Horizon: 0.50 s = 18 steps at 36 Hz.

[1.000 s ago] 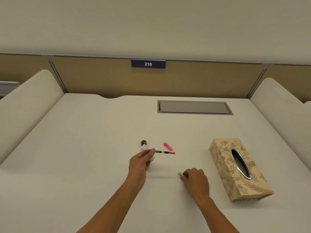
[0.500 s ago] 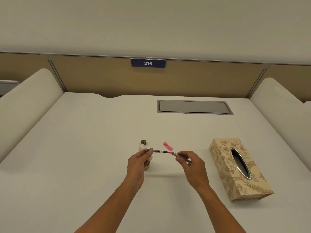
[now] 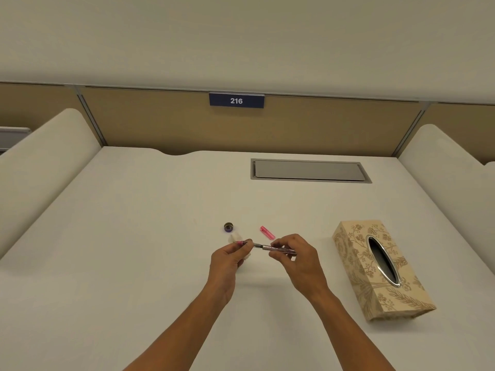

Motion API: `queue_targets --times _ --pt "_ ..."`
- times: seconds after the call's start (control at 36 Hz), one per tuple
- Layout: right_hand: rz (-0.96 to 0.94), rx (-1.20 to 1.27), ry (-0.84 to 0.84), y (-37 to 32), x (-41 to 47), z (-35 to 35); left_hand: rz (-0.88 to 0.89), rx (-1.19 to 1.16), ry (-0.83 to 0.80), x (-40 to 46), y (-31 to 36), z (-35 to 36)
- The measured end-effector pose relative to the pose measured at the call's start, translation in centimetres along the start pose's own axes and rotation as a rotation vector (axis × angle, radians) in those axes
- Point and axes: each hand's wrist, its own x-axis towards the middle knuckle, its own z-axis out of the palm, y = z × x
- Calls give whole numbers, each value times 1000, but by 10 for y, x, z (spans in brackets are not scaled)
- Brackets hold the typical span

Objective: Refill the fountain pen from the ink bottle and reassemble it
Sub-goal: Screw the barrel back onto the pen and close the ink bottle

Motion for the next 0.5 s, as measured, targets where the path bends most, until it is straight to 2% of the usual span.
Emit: queue_targets --times 0.5 --pt "41 77 -24 -8 2 3 25 -24 -46 -4 1 -1"
